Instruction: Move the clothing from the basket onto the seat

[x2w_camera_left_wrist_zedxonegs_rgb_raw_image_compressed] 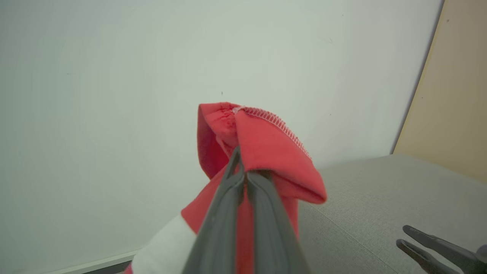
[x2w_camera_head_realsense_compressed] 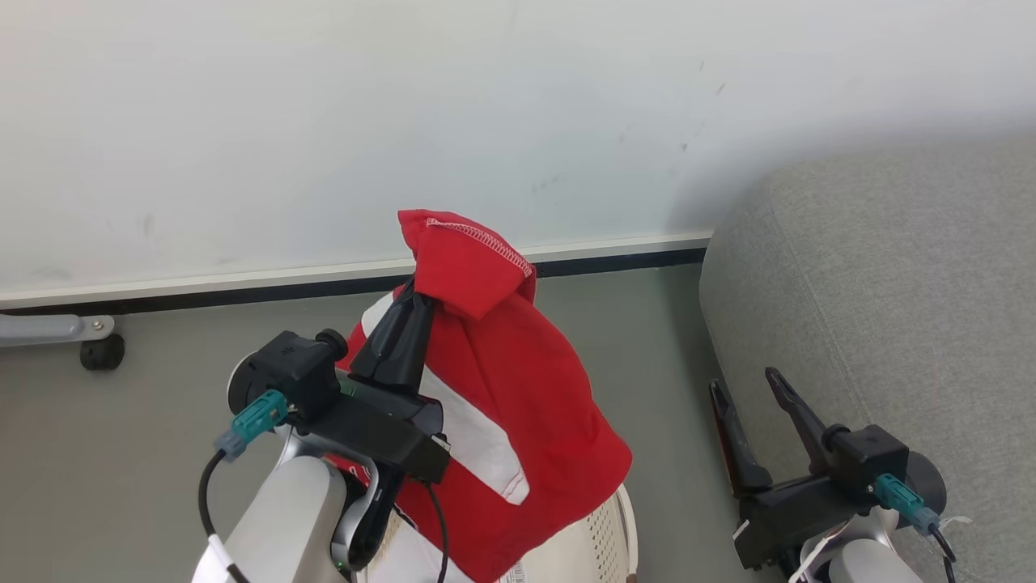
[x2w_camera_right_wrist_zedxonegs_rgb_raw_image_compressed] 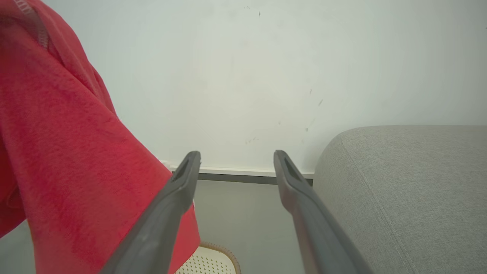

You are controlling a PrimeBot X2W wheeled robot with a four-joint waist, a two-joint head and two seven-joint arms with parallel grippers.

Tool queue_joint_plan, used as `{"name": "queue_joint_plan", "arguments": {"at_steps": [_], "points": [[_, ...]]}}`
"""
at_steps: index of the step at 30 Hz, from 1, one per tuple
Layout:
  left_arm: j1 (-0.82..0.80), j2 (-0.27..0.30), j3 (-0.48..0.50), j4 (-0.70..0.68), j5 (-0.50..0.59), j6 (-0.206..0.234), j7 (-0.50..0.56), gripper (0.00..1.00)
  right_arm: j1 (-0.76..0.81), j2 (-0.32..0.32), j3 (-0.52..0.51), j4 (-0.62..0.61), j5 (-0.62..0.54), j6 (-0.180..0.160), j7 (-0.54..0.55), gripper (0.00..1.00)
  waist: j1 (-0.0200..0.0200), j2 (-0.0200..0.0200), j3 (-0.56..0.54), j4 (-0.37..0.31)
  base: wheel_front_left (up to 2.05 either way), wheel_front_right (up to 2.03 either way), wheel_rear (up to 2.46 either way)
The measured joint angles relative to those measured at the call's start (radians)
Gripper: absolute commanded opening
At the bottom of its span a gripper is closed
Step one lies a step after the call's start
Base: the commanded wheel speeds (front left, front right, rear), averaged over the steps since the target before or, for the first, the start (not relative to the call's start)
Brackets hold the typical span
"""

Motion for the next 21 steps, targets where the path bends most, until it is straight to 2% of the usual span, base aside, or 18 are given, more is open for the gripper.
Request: {"name": "queue_joint_plan", "arguments": {"at_steps": [16,21], "points": [[0.008,0.015,0.001,-0.095,0.002,0.035,0.05,0.0,-0.003,0.005,0.019,-0.039,0.0,0.001,0.024,1.0,0.0,0.0,0.012,-0.002,0.0,0.0,0.0],[0.008,0.016,0.002,-0.111,0.002,0.044,0.065,0.0,-0.025,0.027,0.05,-0.053,0.0,0.021,0.031,1.0,0.0,0.0,0.014,-0.001,0.0,0.0,0.0]]}}
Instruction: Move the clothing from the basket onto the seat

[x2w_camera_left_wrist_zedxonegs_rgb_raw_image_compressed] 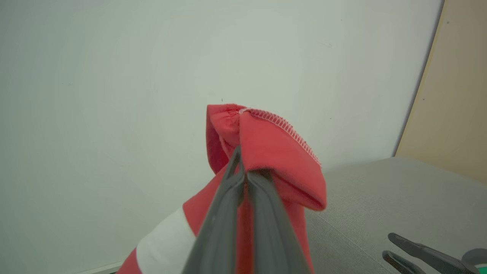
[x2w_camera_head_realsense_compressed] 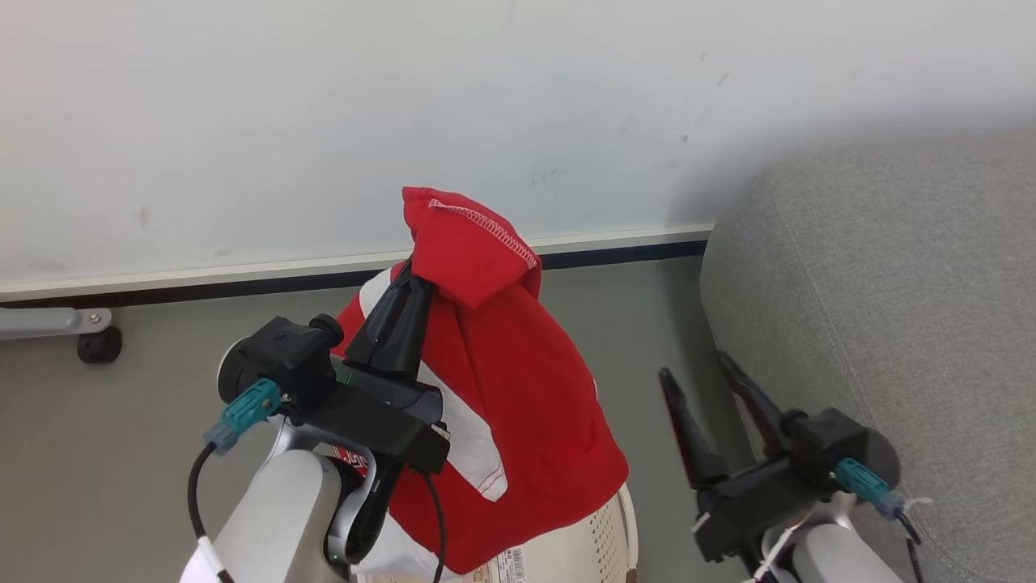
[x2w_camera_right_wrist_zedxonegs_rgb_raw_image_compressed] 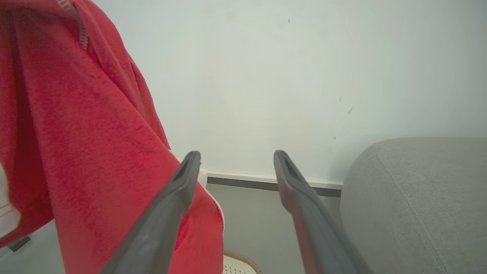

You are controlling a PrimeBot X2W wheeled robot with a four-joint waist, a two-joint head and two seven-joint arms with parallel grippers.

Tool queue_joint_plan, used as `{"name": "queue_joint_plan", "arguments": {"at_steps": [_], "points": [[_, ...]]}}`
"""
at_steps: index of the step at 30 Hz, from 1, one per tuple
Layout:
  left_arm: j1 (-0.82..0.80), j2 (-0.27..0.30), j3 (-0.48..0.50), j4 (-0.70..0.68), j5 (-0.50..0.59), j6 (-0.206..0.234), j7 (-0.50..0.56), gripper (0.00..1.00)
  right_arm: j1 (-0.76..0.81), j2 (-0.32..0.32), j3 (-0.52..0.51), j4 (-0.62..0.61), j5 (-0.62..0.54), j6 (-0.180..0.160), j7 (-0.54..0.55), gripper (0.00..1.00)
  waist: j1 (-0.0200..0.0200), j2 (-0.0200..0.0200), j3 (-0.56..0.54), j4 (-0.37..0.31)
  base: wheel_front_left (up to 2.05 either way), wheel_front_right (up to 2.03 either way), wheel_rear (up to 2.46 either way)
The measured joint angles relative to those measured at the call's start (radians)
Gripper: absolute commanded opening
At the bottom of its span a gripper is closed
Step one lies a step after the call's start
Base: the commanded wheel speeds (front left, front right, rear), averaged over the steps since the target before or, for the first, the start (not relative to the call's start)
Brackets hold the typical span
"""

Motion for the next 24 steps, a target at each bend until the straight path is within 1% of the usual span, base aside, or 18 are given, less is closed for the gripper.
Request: {"name": "queue_joint_plan", "arguments": {"at_steps": [6,10,17,24], "points": [[0.0,0.0,-0.001,-0.01,0.0,0.007,0.014,0.0,-0.051,0.037,0.065,-0.006,-0.002,0.038,0.013,1.0,0.0,0.0,0.001,0.005,0.0,0.0,0.0],[0.0,-0.001,-0.003,-0.013,0.0,0.009,0.019,0.0,-0.09,0.057,0.116,-0.004,-0.004,0.058,0.021,1.0,0.0,0.0,0.002,0.01,0.0,0.0,0.0],[0.001,-0.001,-0.004,-0.015,0.0,0.014,0.035,0.0,-0.132,0.075,0.222,-0.006,0.003,0.08,0.031,1.0,0.0,0.0,-0.001,0.017,0.0,0.0,0.0],[0.001,-0.002,-0.006,-0.015,0.0,0.019,0.044,0.0,-0.161,0.077,0.317,-0.007,0.027,0.091,0.039,1.0,0.0,0.0,-0.001,0.024,0.0,0.0,0.0]]}}
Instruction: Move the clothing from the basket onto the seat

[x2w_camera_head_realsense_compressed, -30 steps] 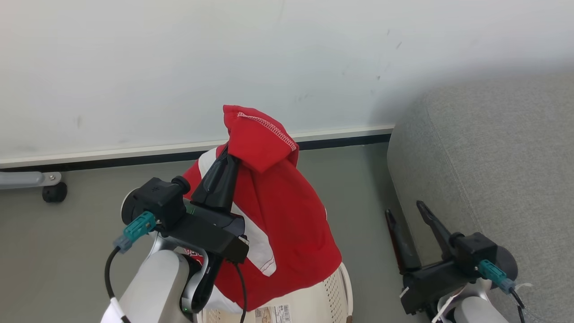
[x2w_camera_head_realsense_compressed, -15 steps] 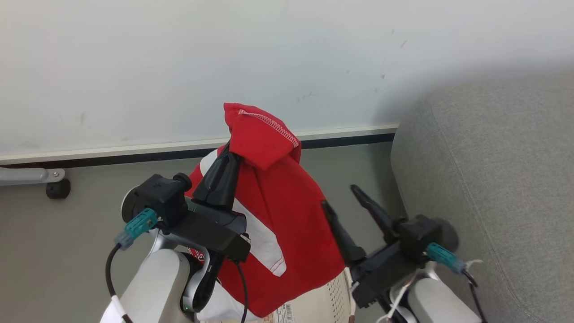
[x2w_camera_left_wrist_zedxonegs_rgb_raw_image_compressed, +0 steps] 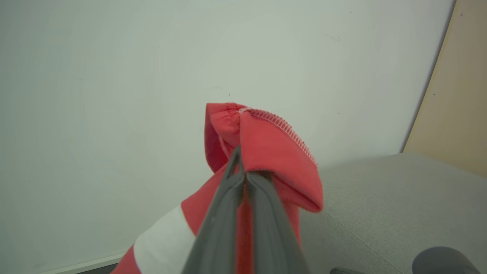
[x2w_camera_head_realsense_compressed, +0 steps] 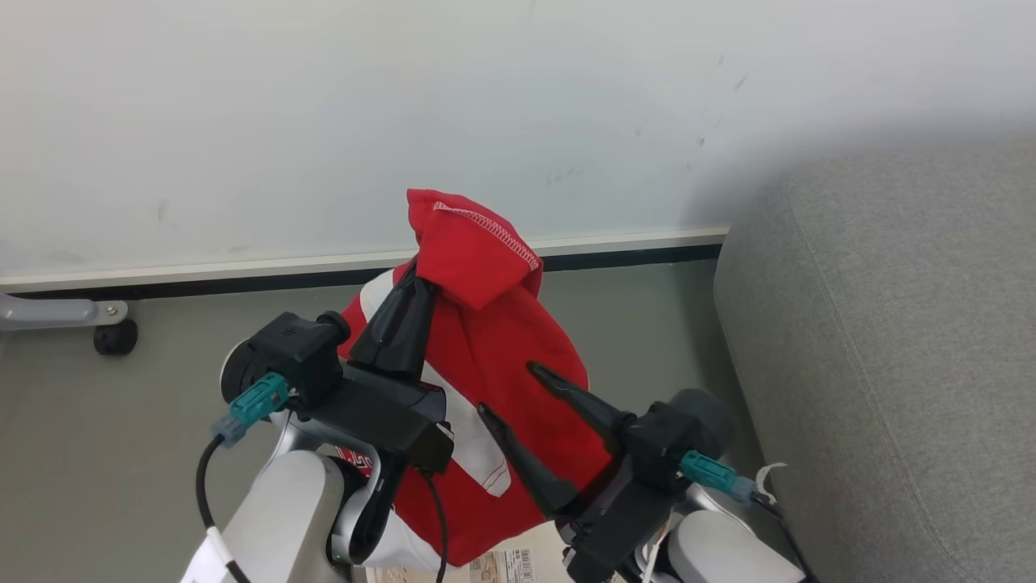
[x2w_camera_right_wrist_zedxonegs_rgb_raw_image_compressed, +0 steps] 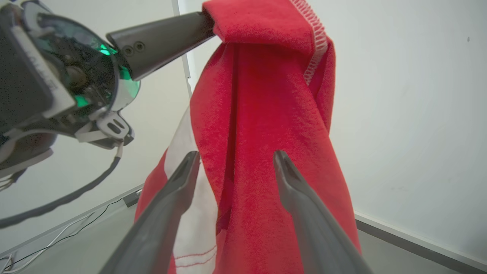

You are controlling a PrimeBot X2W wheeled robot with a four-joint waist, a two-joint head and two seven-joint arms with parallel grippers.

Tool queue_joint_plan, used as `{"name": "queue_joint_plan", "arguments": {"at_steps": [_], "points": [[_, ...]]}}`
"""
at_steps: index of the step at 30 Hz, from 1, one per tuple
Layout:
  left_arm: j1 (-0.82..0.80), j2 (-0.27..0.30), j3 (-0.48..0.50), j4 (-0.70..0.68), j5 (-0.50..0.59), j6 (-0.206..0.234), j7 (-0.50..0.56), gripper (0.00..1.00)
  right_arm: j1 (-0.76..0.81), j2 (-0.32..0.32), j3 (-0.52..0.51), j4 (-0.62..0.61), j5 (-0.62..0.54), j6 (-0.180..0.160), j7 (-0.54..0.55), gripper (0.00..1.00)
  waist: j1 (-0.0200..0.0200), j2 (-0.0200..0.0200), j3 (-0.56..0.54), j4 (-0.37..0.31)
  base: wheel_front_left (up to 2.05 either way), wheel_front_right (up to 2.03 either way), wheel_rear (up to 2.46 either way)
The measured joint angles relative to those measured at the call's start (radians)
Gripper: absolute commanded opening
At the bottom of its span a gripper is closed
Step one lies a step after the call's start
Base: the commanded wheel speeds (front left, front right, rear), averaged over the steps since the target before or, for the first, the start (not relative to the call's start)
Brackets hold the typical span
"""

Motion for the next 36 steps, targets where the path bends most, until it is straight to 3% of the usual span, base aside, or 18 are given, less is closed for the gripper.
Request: {"name": "queue_joint_plan", "arguments": {"at_steps": [7,17,32,33,34,35,36], "points": [[0.0,-0.004,-0.009,0.002,0.0,0.0,0.008,0.0,-0.086,-0.001,0.119,-0.003,0.075,0.001,-0.001,1.0,0.0,0.0,-0.003,0.008,0.0,0.0,0.0],[0.0,-0.012,-0.029,-0.001,0.0,0.0,0.015,0.0,-0.207,-0.002,0.177,0.087,0.166,-0.065,-0.006,1.0,0.0,0.0,-0.009,0.024,0.0,0.0,0.0],[0.0,-0.016,-0.044,-0.026,0.0,0.0,0.017,0.0,-0.322,-0.002,0.255,0.235,0.296,-0.13,-0.011,1.0,0.0,0.0,-0.008,0.035,0.0,0.0,0.0],[0.0,-0.016,-0.047,-0.028,0.0,0.0,0.017,0.0,-0.329,-0.002,0.259,0.243,0.305,-0.131,-0.011,0.63,0.0,0.0,-0.007,0.037,0.0,0.0,0.0],[0.0,-0.016,-0.049,-0.03,0.0,0.0,0.018,0.0,-0.337,-0.002,0.266,0.251,0.314,-0.131,-0.011,0.15,0.0,0.0,-0.006,0.038,0.0,0.0,0.0],[0.0,-0.017,-0.051,-0.031,0.0,0.0,0.018,0.0,-0.344,-0.002,0.272,0.257,0.321,-0.135,-0.011,0.0,0.0,0.0,-0.006,0.039,0.0,0.0,0.0],[0.0,-0.017,-0.053,-0.032,0.0,0.0,0.018,0.0,-0.35,-0.002,0.277,0.262,0.328,-0.138,-0.012,0.0,0.0,0.0,-0.005,0.041,0.0,0.0,0.0]]}}
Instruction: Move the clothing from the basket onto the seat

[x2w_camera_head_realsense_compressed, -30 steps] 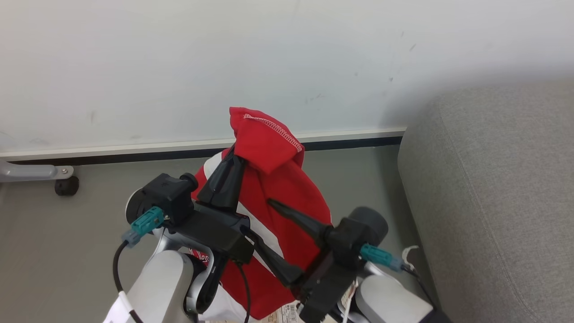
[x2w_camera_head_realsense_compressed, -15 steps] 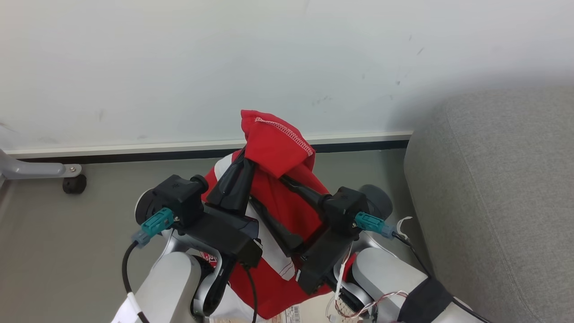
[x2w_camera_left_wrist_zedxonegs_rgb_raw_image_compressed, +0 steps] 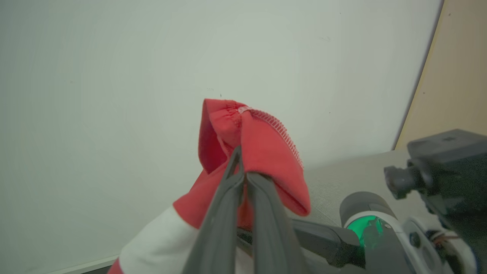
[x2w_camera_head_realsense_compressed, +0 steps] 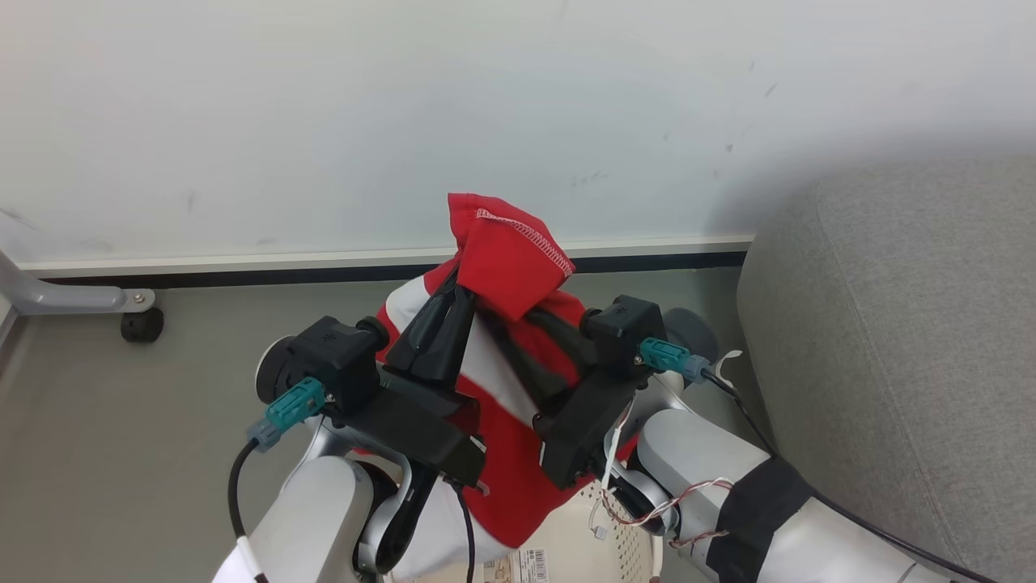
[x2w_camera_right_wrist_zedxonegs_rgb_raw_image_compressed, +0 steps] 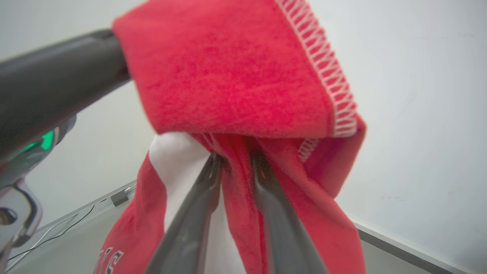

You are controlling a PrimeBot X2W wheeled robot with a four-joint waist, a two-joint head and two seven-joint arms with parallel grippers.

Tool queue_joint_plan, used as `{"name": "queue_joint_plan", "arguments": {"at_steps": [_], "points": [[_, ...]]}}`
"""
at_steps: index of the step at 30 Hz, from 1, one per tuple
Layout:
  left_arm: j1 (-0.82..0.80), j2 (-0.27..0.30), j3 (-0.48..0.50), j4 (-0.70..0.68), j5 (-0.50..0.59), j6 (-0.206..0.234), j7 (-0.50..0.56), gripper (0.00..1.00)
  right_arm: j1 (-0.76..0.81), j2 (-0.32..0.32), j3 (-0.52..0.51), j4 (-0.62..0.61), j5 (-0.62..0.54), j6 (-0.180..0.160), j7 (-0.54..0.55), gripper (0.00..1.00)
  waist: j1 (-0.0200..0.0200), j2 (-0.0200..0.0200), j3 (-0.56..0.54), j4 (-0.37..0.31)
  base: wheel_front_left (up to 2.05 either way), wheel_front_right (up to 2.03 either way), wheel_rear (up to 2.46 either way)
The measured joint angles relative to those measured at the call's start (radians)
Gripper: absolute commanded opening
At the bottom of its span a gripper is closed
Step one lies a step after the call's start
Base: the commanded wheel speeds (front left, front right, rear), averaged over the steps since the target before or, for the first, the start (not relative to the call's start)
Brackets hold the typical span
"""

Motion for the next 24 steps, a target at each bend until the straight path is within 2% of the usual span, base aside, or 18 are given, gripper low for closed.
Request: {"name": "queue_joint_plan", "arguments": {"at_steps": [19,20,21,22,23,24], "points": [[0.0,0.013,0.003,-0.01,0.0,0.0,0.01,0.0,-0.053,0.003,0.066,0.063,0.115,-0.008,-0.038,0.0,0.0,0.0,0.01,-0.004,0.0,0.0,0.0],[0.0,0.014,0.003,-0.01,0.0,0.0,0.012,0.27,-0.055,0.003,0.066,0.068,0.117,-0.008,-0.042,0.0,0.0,0.0,0.01,-0.005,0.0,0.0,0.0],[0.0,0.016,0.003,-0.01,0.0,0.0,0.014,0.49,-0.057,0.003,0.066,0.07,0.121,-0.008,-0.042,0.0,0.0,0.0,0.011,-0.006,0.0,0.0,0.0],[0.0,0.018,0.003,-0.01,0.0,0.0,0.017,0.8,-0.058,0.003,0.066,0.074,0.126,-0.008,-0.043,0.0,0.0,0.0,0.011,-0.008,0.0,0.0,0.0],[0.001,0.019,0.003,-0.01,0.0,0.0,0.017,0.8,-0.06,0.003,0.065,0.077,0.128,-0.007,-0.043,0.0,0.0,0.0,0.011,-0.009,0.0,0.0,0.0],[0.002,0.019,0.003,-0.01,0.0,0.0,0.017,1.0,-0.064,0.003,0.065,0.081,0.132,-0.007,-0.044,0.0,0.0,0.0,0.011,-0.01,0.0,0.0,0.0]]}}
